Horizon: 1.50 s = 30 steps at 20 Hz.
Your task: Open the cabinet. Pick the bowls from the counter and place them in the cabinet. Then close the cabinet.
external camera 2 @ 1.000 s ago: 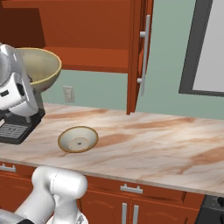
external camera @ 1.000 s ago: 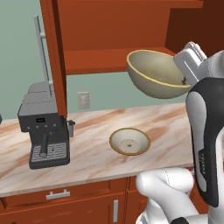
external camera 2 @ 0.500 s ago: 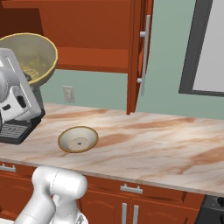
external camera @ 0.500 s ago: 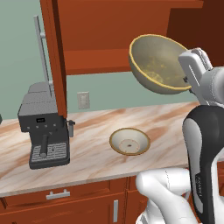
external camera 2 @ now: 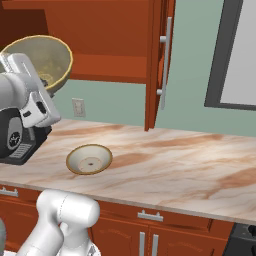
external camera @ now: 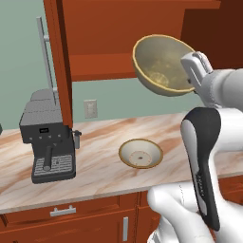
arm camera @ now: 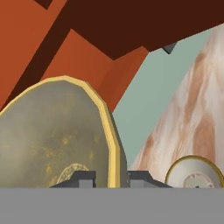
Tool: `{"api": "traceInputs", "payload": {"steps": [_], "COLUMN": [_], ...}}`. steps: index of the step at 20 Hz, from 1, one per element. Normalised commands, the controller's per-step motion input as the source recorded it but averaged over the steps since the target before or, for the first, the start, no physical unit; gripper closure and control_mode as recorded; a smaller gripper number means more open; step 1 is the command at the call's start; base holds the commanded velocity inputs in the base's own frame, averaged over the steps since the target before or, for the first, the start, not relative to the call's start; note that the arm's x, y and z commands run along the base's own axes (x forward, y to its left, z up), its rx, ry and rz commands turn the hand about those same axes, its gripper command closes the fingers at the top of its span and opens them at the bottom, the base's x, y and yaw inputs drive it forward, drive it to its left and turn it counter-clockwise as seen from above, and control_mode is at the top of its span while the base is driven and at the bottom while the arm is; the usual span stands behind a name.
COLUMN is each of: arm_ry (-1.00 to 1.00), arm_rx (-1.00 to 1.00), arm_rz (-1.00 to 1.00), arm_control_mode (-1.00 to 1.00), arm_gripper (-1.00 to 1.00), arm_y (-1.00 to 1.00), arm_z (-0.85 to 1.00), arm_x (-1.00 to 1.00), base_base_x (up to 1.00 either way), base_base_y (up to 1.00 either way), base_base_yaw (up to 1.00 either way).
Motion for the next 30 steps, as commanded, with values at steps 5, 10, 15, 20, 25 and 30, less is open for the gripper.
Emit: {"api": "traceInputs", "payload": {"steps": [5,10,15,20,25,30], "arm_ry": [0.0,0.02,0.03,0.0,0.0,0.0], "arm_rx": [-0.04,-0.03,-0.03,-0.02,-0.02,0.0], "arm_rz": [0.06,0.06,0.05,0.0,0.0,0.0], "arm_control_mode": [-1.0,-1.0,-1.0,-1.0,-1.0,-1.0], "arm_gripper": [1.0,1.0,1.0,1.0,1.0,1.0], "arm_y": [0.0,0.0,0.0,0.2,0.3,0.3], "arm_z": [0.06,0.0,0.0,0.0,0.0,-0.01], "arm_x": [0.54,0.65,0.68,0.72,0.67,0.7], "base_base_x": [0.0,0.0,0.0,0.0,0.0,0.0], "base_base_y": [0.0,0.0,0.0,0.0,0.0,0.0], "base_base_yaw": [0.0,0.0,0.0,0.0,0.0,0.0]}}
